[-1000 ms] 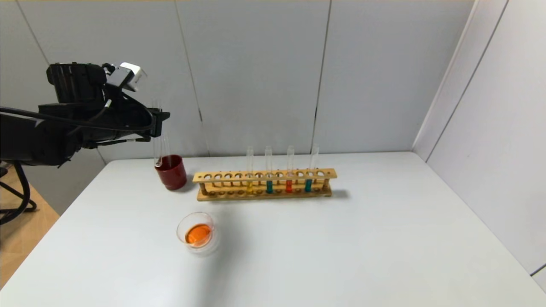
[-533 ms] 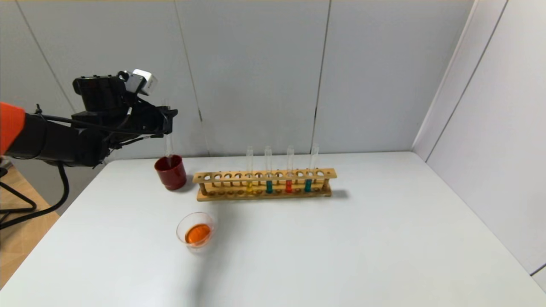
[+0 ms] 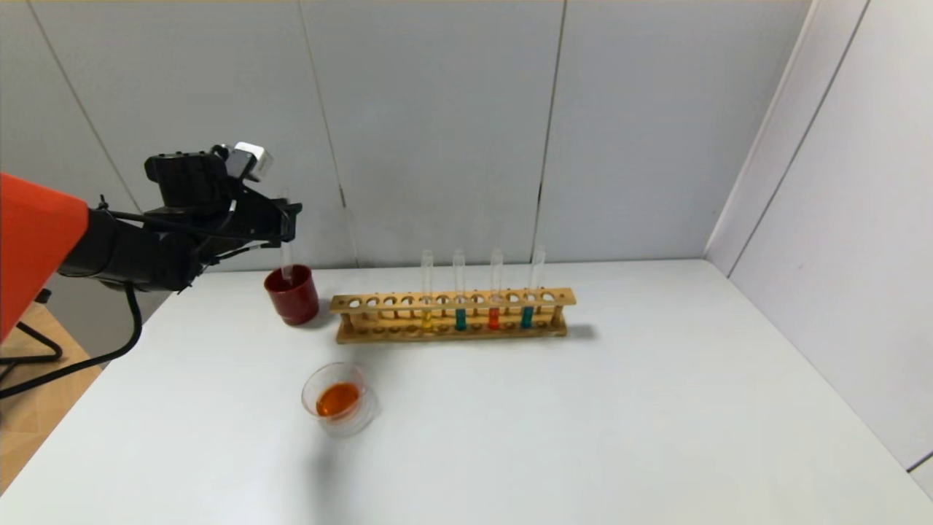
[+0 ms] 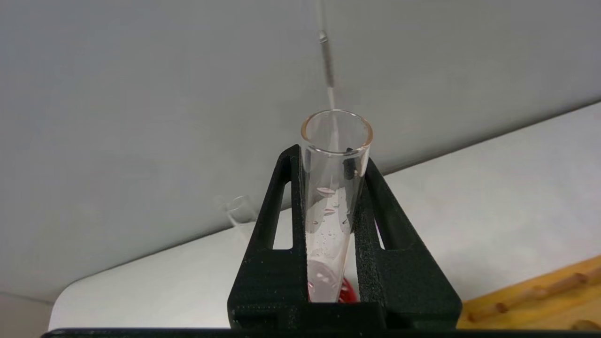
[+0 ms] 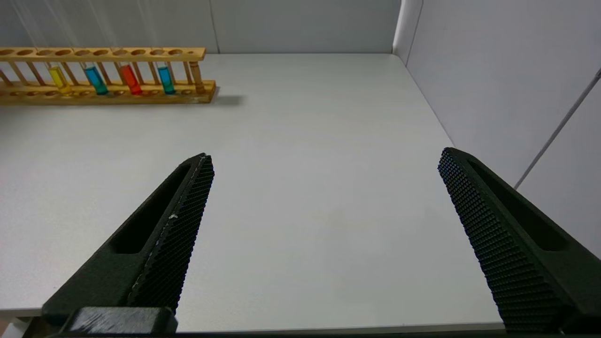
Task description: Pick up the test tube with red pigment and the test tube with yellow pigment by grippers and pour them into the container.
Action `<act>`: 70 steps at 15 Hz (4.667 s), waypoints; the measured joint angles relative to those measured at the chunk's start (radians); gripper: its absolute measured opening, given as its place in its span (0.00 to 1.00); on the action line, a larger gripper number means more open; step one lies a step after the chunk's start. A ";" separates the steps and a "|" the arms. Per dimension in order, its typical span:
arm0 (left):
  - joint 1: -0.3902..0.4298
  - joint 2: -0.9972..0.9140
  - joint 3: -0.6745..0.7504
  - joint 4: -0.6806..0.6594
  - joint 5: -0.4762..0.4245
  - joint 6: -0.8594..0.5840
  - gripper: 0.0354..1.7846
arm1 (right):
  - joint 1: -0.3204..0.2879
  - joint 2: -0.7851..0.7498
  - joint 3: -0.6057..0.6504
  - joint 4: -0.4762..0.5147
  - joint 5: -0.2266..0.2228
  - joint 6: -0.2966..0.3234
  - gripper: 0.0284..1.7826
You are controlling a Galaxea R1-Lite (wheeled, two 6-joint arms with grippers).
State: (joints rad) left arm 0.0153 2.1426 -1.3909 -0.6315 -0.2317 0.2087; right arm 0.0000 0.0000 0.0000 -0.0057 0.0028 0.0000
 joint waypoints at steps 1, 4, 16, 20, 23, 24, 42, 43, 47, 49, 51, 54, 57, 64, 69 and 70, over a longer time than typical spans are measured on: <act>0.000 0.011 -0.007 -0.002 0.000 0.000 0.17 | 0.000 0.000 0.000 0.000 0.000 0.000 0.98; 0.006 0.047 -0.024 -0.037 -0.001 0.001 0.17 | 0.000 0.000 0.000 0.000 0.000 0.000 0.98; 0.005 0.052 -0.001 -0.083 -0.002 0.005 0.78 | 0.000 0.000 0.000 0.000 0.000 0.000 0.98; 0.005 -0.023 0.027 -0.076 -0.003 0.005 0.97 | 0.000 0.000 0.000 0.000 0.000 0.000 0.98; 0.004 -0.137 0.039 -0.048 -0.002 0.005 0.98 | 0.000 0.000 0.000 0.000 0.000 0.000 0.98; 0.004 -0.198 0.047 -0.018 0.000 0.006 0.98 | 0.000 0.000 0.000 0.000 0.000 0.000 0.98; 0.003 -1.604 0.841 0.573 0.401 -0.069 0.98 | 0.000 0.000 0.000 0.000 0.000 0.000 0.98; 0.003 -1.658 0.875 0.579 0.413 -0.088 0.98 | 0.000 0.000 0.000 0.000 0.000 0.000 0.98; -0.001 -1.862 1.068 0.574 0.421 -0.104 0.98 | 0.000 0.000 0.000 0.000 0.000 0.000 0.98; -0.009 -1.957 1.170 0.571 0.411 -0.108 0.98 | 0.000 0.000 0.000 0.000 0.000 0.000 0.98; -0.014 -2.048 1.269 0.567 0.350 -0.111 0.98 | 0.000 0.000 0.000 0.000 0.000 -0.001 0.98; -0.016 -2.118 1.374 0.574 0.244 -0.136 0.98 | 0.000 0.000 0.000 0.000 0.000 0.000 0.98; -0.015 -2.140 1.388 0.641 0.236 -0.150 0.98 | 0.000 0.000 0.000 0.000 0.000 0.000 0.98; -0.014 -2.145 1.383 0.666 0.211 -0.142 0.98 | 0.000 0.000 0.000 0.000 0.000 -0.004 0.98; -0.014 -2.145 1.385 0.653 0.214 -0.147 0.98 | 0.000 0.000 0.000 0.000 0.000 -0.002 0.98; -0.014 -2.145 1.387 0.646 0.217 -0.158 0.98 | 0.000 0.000 0.000 0.000 0.000 -0.001 0.98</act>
